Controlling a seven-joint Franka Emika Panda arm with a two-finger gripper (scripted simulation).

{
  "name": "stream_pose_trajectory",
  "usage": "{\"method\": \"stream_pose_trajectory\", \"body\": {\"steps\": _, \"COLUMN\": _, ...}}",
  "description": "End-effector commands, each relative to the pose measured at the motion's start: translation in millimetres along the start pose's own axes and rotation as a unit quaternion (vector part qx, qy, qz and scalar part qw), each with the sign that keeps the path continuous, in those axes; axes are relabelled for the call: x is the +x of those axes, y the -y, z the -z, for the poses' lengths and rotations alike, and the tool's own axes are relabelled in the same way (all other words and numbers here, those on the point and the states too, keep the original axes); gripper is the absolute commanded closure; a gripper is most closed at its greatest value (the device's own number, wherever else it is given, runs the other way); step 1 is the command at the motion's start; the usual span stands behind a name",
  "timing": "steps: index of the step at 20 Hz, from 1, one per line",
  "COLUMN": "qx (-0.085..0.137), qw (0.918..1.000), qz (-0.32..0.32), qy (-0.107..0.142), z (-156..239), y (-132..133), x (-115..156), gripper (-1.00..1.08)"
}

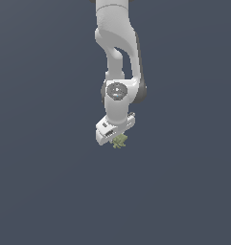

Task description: Pick up the object and move it to a goal position.

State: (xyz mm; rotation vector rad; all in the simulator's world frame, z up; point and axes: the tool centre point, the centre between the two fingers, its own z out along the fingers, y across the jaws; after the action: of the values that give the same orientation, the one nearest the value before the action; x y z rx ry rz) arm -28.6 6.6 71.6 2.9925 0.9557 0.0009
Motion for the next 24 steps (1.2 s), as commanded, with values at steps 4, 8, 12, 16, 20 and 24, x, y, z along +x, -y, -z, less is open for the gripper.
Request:
{"method": "stream_pose_trajectory", "body": {"steps": 4, "qx": 0.0, "qw": 1.0, "qz": -0.001, "qy": 0.0, "z": 6, "y": -34, "x": -35, "gripper": 1.08}}
{"method": "stream_pose_trajectory", "body": {"steps": 8, "qx": 0.0, "qw": 1.0, "qz": -0.001, "qy": 0.0, "z": 11, "y": -66, "x": -68, "gripper": 1.08}}
{"method": "stream_pose_trajectory", "body": {"steps": 12, "qx": 0.0, "qw": 1.0, "qz": -0.001, "qy": 0.0, "z": 16, "y": -93, "x": -94, "gripper": 1.08}}
{"method": "stream_pose_trajectory", "body": {"steps": 16, "qx": 0.0, "qw": 1.0, "qz": 0.0, "qy": 0.0, "z": 19, "y": -112, "x": -111, "gripper": 1.08}}
{"method": "stream_pose_trajectory", "body": {"steps": 20, "qx": 0.0, "qw": 1.0, "qz": 0.0, "qy": 0.0, "z": 20, "y": -123, "x": -122, "gripper": 1.08}}
{"method": "stream_pose_trajectory", "body": {"steps": 24, "qx": 0.0, "qw": 1.0, "qz": 0.0, "qy": 0.0, "z": 21, "y": -127, "x": -124, "gripper": 1.08}}
